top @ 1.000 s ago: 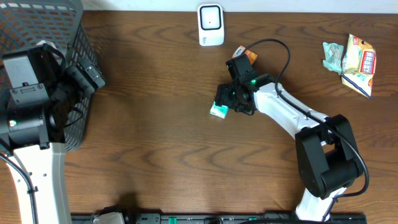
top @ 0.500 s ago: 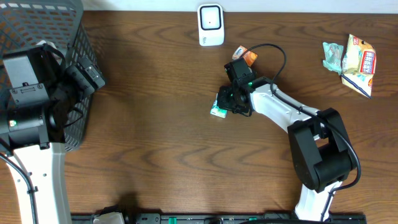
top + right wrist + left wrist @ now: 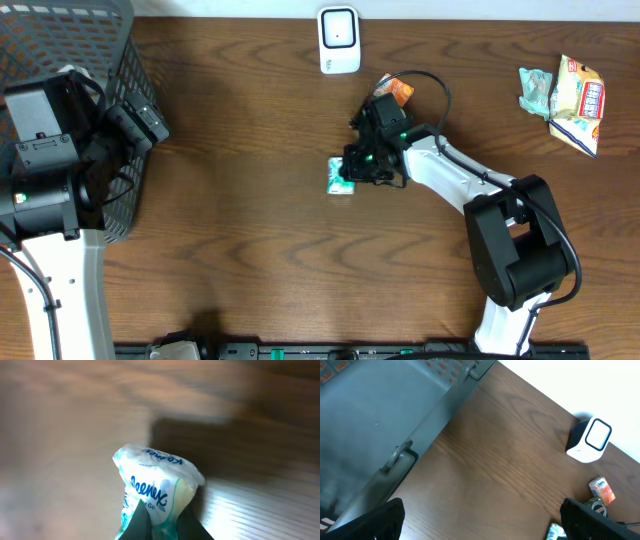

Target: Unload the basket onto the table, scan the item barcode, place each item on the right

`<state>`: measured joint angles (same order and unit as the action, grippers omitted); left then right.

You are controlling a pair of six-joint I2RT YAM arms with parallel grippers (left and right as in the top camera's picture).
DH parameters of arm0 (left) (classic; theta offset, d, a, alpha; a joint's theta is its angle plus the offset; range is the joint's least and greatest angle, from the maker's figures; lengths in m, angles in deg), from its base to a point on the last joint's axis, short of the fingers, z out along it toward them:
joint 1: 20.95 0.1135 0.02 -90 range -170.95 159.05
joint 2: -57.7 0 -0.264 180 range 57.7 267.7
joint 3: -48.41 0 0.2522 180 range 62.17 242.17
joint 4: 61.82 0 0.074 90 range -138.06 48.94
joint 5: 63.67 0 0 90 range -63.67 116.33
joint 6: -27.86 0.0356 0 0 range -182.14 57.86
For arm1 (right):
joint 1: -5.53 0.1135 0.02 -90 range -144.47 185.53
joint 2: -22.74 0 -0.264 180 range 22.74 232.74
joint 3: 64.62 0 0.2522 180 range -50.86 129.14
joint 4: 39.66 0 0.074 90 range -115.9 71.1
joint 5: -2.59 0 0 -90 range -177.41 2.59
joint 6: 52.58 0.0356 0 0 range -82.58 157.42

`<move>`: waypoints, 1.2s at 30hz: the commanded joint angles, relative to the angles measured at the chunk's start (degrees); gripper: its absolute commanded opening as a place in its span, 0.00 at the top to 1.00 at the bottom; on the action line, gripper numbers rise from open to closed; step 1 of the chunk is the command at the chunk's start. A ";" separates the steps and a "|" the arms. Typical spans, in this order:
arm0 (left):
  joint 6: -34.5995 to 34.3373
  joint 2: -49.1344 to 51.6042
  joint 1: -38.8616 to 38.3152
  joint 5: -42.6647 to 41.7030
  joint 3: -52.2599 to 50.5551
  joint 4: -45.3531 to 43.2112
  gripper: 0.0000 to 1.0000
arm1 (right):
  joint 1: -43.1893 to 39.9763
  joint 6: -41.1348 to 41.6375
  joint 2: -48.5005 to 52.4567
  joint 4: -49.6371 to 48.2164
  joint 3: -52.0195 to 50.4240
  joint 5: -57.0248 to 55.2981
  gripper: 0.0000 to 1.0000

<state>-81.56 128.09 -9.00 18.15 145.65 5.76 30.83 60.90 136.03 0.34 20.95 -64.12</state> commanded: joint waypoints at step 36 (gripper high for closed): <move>0.76 0.02 0.26 0.55 0.04 0.13 0.02 | -14.01 3.72 -2.05 -41.22 -0.35 51.28 0.99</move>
<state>-81.56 128.09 -9.00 18.15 145.65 5.74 16.89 68.09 135.51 -39.22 20.47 -12.25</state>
